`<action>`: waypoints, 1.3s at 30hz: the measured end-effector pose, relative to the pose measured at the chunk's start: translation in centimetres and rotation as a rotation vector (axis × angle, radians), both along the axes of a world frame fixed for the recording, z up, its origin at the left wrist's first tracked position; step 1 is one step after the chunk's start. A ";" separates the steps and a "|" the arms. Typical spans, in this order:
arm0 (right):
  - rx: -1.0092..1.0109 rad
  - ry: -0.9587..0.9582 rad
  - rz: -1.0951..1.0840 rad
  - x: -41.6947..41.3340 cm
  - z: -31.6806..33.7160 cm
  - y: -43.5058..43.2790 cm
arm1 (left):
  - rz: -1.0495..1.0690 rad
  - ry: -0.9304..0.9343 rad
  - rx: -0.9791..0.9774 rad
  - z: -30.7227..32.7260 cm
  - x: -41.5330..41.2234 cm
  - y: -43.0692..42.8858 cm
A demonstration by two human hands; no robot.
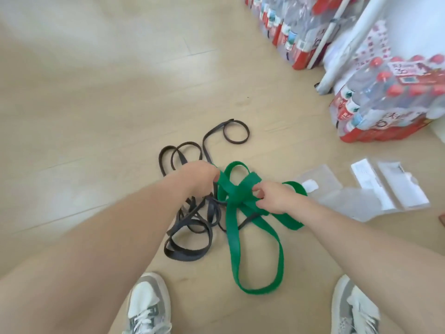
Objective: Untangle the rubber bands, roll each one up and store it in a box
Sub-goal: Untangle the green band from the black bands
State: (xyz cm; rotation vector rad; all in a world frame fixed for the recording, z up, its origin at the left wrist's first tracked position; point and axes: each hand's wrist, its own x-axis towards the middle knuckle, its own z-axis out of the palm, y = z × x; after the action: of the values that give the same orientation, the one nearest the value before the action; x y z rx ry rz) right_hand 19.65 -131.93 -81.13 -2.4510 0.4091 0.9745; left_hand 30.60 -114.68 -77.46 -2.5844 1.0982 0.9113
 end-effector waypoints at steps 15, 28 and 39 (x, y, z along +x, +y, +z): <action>-0.161 -0.060 0.349 -2.2 13.9 -2.1 | -0.035 -0.290 -0.136 16.3 -6.1 -1.7; -0.237 -0.240 -0.125 -10.7 8.6 -20.7 | -0.039 0.032 -0.440 3.8 -16.2 -18.8; -0.377 -0.256 -0.757 -15.5 -8.6 -27.9 | 0.036 0.058 -0.399 -9.9 -16.1 -26.3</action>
State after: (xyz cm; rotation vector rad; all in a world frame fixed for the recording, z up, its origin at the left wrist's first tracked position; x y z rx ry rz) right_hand 4.15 -159.84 -89.70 -2.3489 1.3925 0.2726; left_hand 14.45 -140.99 -87.32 -2.9156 1.3761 0.8520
